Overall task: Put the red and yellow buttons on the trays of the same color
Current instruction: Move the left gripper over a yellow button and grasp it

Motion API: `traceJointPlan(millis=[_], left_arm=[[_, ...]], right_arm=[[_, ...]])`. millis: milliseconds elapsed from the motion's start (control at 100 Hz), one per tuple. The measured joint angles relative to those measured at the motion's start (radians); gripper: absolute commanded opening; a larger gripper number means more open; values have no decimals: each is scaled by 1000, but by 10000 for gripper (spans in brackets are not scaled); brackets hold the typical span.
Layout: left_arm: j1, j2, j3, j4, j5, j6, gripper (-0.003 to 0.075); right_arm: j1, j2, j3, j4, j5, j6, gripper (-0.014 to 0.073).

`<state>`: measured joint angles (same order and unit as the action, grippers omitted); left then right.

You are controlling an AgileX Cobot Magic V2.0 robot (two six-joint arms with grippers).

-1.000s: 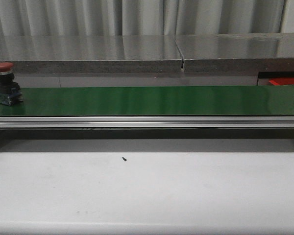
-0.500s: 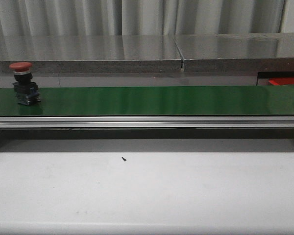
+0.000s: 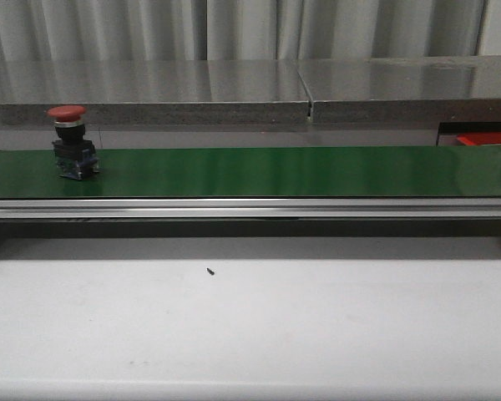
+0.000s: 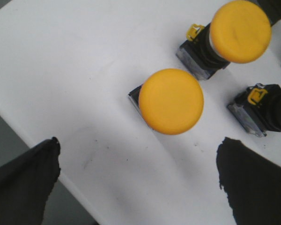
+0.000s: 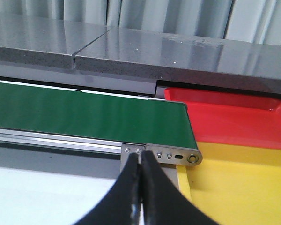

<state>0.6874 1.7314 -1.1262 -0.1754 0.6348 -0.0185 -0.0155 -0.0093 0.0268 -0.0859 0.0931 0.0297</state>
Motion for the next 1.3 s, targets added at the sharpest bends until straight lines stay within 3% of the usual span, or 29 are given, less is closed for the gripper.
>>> traceJointPlan(millis=[450,880,1140,1300], left_arm=[[0,100,-77,-33,-34,3,639],[0,106,-77,-137,-67,87,637],[0,108,-77,-139,-67,89,524],[0,119,-77,-141,-67,93,495]], right_arm=[[0,0,0,0,0,0,-98],[0,0,0,0,0,0,-98],[0,0,0,0,0,0,-98],[0,0,0,0,0,0,-98]])
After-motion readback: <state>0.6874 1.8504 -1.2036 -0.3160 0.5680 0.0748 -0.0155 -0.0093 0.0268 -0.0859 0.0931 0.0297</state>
